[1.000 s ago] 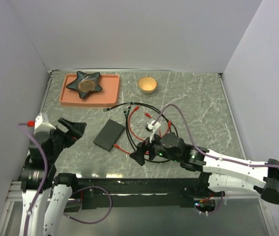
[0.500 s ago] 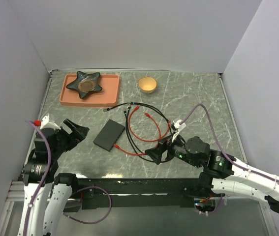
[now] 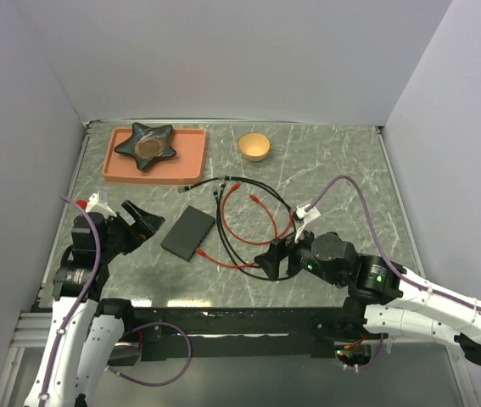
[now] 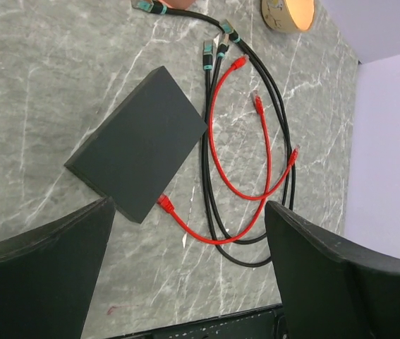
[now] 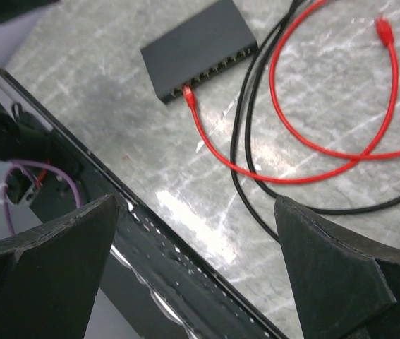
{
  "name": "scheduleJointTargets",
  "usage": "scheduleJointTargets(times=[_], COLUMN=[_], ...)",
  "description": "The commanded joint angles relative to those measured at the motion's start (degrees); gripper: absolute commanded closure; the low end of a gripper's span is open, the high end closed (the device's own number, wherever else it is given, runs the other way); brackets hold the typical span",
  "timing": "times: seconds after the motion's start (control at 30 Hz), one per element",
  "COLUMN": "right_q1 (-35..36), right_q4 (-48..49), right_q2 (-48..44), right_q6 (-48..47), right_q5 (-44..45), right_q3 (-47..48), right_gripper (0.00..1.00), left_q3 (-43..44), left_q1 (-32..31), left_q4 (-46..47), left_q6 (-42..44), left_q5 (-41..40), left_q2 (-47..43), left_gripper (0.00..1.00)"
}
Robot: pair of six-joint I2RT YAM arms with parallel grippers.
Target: Insert the plug into the switch port
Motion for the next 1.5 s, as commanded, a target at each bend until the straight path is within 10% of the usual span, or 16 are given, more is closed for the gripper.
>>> scheduleJointTargets(times=[0.0, 0.43, 0.8, 1.47], right_q1=[-1.0, -25.69, -30.27, -33.7], right_q4=[1.34, 9.17, 0.66, -5.06], right_q2=[3.03, 38.01, 65.6, 77.83], right_q6=[1.36, -6.45, -12.16, -12.7], right_q5=[2.71, -23.03, -17.1, -19.44], right_q3=[1.66, 18.5, 41.37, 54.02], right_gripper=[0.01, 0.01, 0.06, 0.07], left_q3=[-1.68, 3.14, 9.65, 12.11], left_q1=[0.06, -0.03, -1.87, -8.38], left_q4=[7.31, 16.54, 17.95, 21.2], left_q6=[-0.3, 4.8, 8.14, 8.4], left_q5=[2.21, -1.66, -1.22, -3.32], left_q2=[3.8, 22.61, 34.65, 44.5], left_gripper=[0.07, 0.07, 0.08, 0.08])
